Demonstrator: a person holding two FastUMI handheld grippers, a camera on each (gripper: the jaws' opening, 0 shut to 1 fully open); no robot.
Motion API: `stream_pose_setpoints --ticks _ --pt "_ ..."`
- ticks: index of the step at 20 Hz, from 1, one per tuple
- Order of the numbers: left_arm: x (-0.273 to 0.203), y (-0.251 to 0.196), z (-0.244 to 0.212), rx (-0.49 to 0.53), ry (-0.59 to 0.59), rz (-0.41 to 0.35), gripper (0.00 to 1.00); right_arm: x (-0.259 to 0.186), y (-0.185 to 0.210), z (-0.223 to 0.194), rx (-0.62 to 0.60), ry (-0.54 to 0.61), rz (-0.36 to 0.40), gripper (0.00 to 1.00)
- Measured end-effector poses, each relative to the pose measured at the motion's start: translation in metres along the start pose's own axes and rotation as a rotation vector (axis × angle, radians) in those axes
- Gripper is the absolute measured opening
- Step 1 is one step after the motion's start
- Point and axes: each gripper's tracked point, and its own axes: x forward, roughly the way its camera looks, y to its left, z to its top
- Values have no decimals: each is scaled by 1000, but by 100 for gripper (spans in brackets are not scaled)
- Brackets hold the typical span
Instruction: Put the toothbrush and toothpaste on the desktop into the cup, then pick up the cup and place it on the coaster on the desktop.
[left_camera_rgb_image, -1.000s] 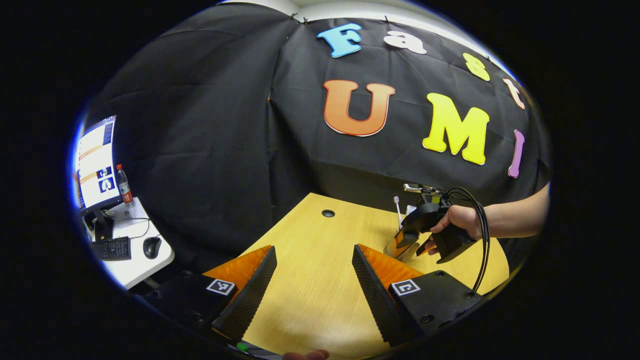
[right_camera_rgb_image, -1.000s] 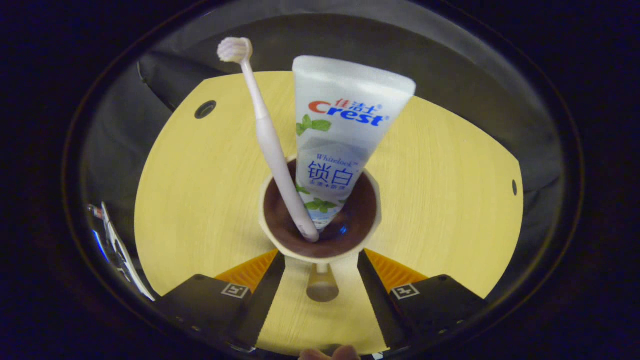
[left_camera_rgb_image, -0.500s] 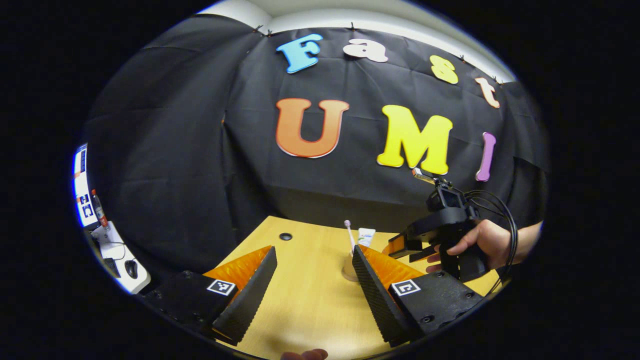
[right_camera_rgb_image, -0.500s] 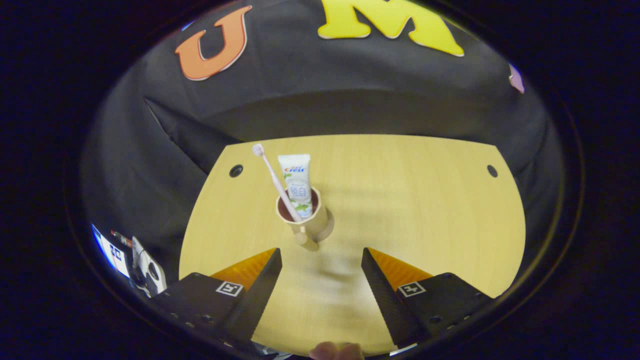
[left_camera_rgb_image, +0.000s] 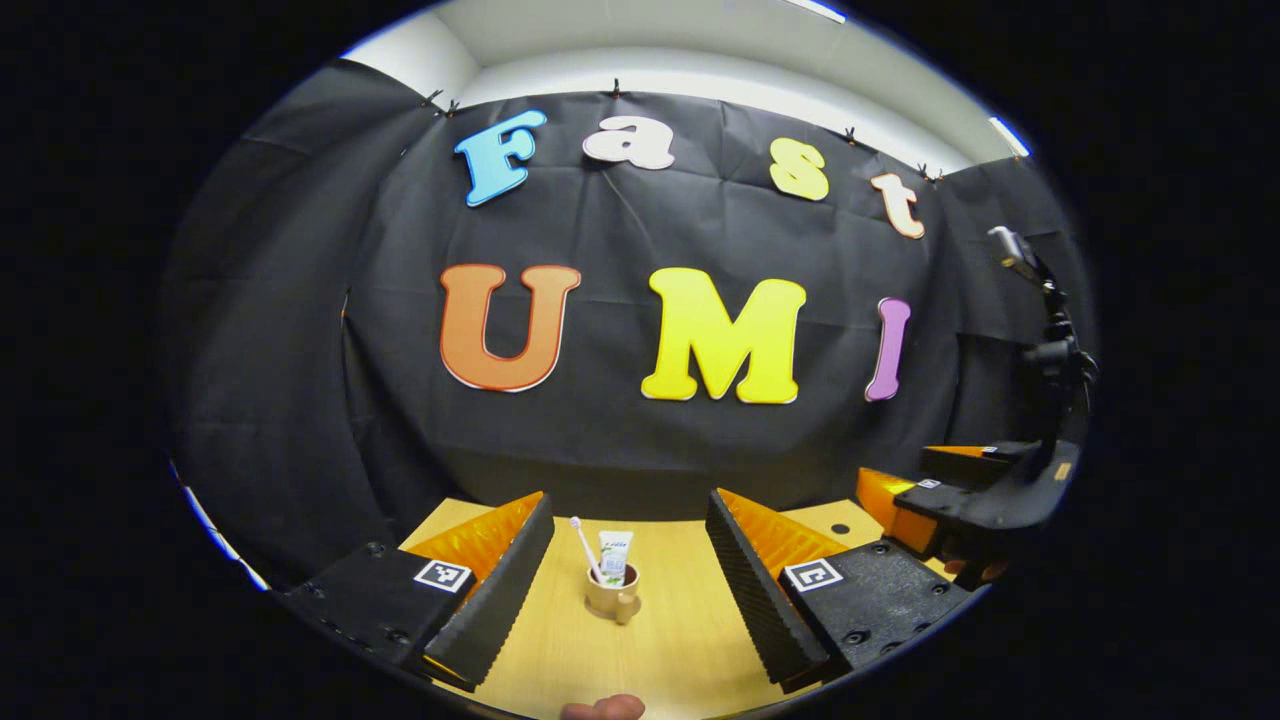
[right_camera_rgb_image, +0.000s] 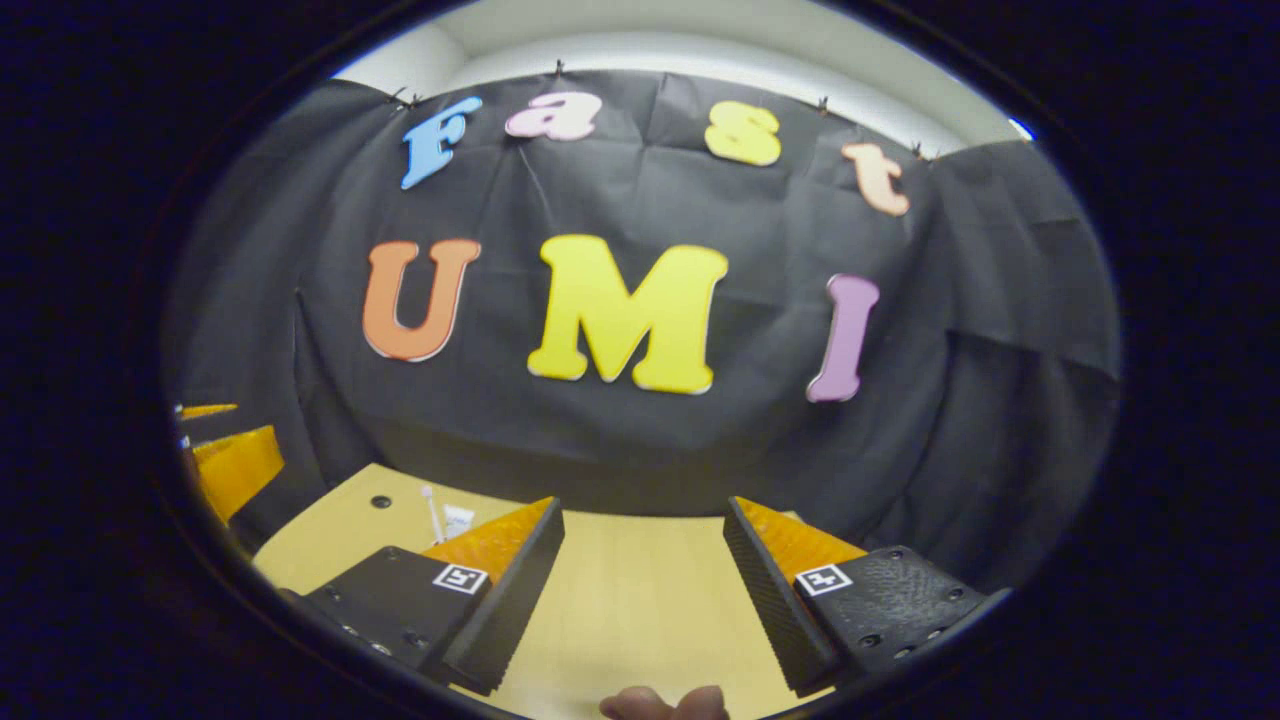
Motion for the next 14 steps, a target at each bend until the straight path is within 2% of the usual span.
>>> stream_pose_setpoints --ticks 3,7,12,13,14 --pt "-8 -28 17 10 -42 -46 98 -32 -14 13 6 -68 -20 96" --pt "-23 -41 15 -10 -44 -39 98 -57 -30 3 63 -47 -33 96" --pt "-30 -45 10 -15 -40 -37 98 -67 -39 -3 96 -38 -20 96" --pt "-32 -44 9 -18 -38 -34 100 -66 -37 -4 96 -32 -13 96" --pt "-32 -44 10 -20 -38 -31 98 -65 -35 -3 95 -34 -4 96"
